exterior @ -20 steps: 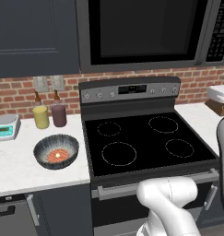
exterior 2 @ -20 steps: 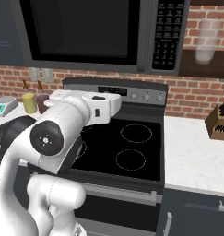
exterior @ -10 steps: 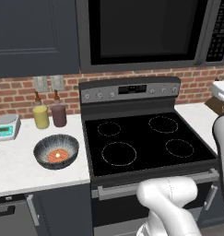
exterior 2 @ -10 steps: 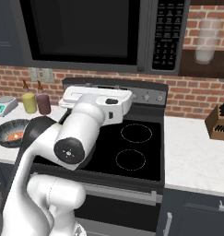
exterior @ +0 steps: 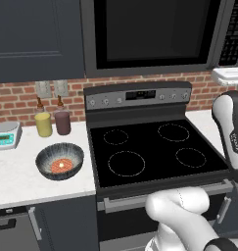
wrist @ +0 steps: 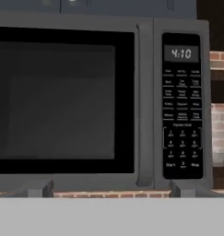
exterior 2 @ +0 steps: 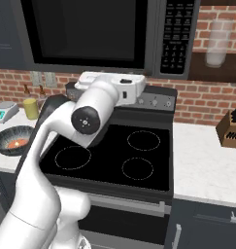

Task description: Open the microwave, place the bowl with waffle inside the microwave, then close the microwave door and turn it on.

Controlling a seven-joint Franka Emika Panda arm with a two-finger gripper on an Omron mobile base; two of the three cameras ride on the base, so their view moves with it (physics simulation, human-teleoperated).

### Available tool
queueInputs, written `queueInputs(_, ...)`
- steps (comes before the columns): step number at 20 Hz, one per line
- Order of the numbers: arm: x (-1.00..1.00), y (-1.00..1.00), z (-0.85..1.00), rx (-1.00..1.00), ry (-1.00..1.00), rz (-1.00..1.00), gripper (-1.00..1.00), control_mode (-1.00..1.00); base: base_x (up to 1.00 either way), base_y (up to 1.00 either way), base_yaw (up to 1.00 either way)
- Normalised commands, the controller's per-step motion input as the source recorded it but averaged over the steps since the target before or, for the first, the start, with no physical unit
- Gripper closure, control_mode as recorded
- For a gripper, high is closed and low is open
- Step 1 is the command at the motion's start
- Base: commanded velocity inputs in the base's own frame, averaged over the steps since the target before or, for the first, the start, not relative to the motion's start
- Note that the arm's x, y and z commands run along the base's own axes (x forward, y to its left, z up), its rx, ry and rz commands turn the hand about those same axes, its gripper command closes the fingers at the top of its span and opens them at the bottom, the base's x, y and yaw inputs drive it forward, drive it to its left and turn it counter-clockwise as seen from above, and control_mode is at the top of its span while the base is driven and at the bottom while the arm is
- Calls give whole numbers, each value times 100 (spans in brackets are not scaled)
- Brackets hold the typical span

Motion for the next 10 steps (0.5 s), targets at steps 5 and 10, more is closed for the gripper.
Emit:
queueInputs(5,34,-17,18,0,3,0,-100,-100,0,0,0)
queueInputs(10,32,-4,0,0,0,0,-100,-100,0,0,0)
